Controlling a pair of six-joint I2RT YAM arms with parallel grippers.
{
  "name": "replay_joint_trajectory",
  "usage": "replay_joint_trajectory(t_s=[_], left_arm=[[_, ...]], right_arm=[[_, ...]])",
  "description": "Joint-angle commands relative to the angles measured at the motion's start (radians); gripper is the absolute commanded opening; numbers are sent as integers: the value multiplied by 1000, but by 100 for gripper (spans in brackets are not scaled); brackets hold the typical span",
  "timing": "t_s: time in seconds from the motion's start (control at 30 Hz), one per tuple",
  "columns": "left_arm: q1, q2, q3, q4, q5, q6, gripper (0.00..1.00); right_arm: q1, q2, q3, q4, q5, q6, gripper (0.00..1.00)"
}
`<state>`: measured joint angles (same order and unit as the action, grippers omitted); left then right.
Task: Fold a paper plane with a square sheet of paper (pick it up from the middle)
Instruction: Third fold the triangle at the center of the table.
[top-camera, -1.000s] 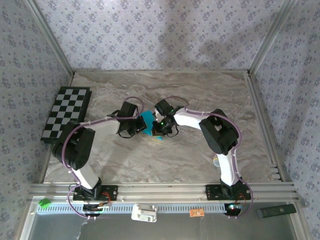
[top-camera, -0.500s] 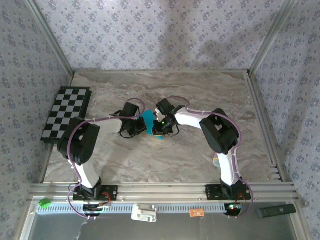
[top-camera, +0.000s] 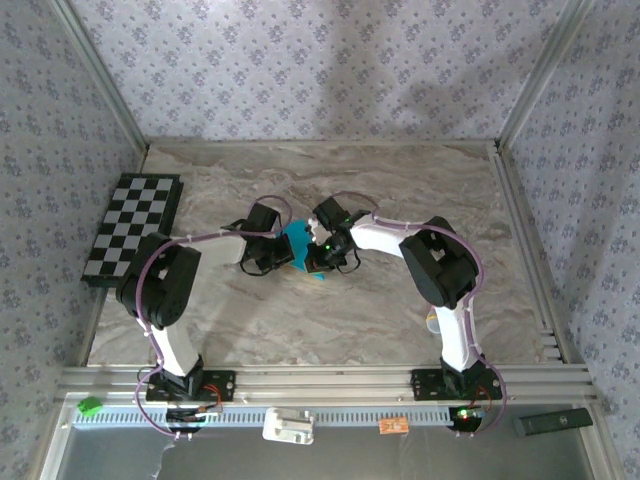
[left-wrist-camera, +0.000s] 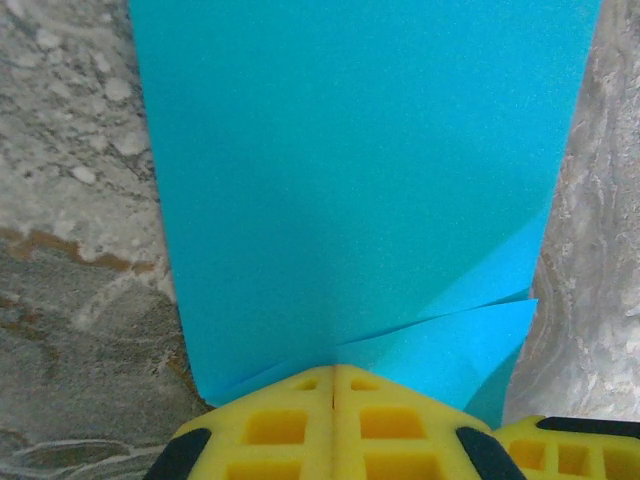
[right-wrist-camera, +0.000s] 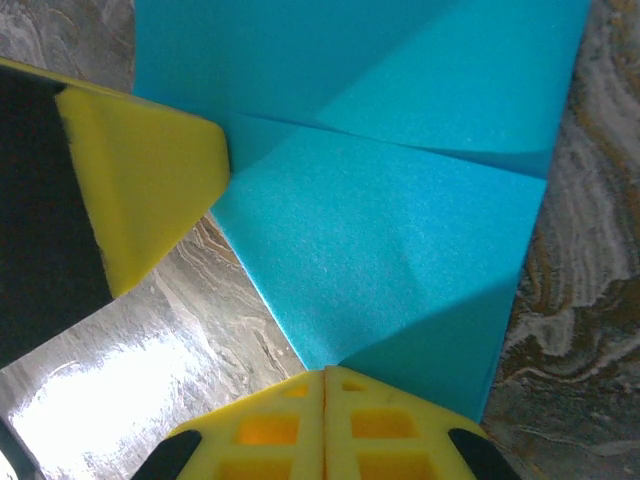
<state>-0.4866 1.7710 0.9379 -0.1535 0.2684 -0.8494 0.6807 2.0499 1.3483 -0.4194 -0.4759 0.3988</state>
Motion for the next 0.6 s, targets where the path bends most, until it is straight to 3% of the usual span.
replay_joint_trajectory(t_s=[0.0,0.57], left_arm=[[2,42,-1,-86,-81,26,0],[33,74,-7,-101,-90,63,0]], right_arm=[[-1,11,6,-80,21,-36,7],[-30,-114,-222,-107,12,-95,7]])
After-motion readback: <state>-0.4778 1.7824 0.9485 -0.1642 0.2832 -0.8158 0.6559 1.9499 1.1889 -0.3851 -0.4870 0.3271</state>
